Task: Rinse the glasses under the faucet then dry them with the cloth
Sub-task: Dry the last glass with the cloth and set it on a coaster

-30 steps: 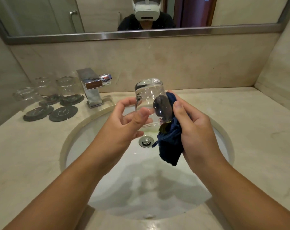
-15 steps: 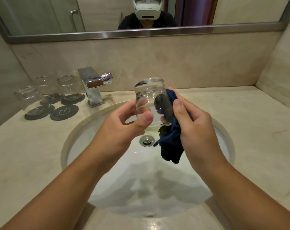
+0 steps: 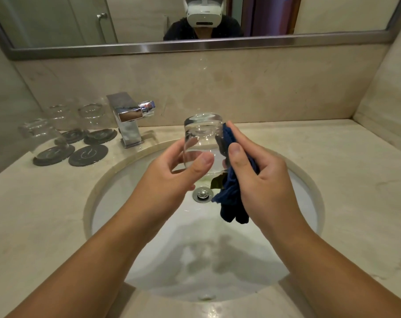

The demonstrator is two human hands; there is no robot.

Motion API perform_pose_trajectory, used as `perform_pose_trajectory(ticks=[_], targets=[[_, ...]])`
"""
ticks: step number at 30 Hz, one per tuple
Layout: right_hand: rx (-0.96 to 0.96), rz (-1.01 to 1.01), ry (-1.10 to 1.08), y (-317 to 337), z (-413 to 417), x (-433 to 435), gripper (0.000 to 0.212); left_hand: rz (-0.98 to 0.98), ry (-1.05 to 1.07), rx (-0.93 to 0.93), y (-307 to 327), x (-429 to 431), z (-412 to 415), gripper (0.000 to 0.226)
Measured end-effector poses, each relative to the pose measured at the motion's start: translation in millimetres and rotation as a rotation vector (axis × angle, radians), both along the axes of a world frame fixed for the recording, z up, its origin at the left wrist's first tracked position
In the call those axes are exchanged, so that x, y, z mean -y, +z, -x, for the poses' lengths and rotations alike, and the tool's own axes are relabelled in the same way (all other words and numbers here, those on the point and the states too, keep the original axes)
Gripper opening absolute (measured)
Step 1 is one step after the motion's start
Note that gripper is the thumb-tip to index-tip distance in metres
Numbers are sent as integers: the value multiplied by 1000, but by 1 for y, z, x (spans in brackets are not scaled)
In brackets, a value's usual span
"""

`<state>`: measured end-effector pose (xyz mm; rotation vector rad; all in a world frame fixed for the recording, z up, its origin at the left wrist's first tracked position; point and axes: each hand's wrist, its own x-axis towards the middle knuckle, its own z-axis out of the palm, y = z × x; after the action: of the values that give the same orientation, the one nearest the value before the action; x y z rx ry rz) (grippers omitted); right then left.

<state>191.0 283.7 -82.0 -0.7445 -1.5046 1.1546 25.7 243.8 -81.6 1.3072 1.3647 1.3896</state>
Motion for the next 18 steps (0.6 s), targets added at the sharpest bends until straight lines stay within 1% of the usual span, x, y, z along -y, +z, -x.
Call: perform_pose_trajectory(ticks=[2, 5, 6, 8, 10, 14, 18], targets=[[-24, 35, 4, -2, 0, -5, 35, -10, -13, 10, 1, 1, 3, 31], [-71, 123, 35, -6, 2, -15, 33, -11, -42, 84, 0, 1, 6, 61], [-82, 142, 43, -7, 2, -16, 33, -11, -38, 111, -1, 0, 7, 65], [-93, 142, 37, -6, 1, -16, 33, 1, -35, 149, -1, -3, 7, 63], [-103, 121, 18, -4, 0, -13, 32, 26, -34, 149, -2, -5, 7, 60], [-55, 30, -33, -1, -2, -5, 35, 36, 23, 76, -2, -7, 8, 46], [-27, 1, -1, -1, 0, 0, 35, 6, 70, 44, -3, -4, 4, 47]])
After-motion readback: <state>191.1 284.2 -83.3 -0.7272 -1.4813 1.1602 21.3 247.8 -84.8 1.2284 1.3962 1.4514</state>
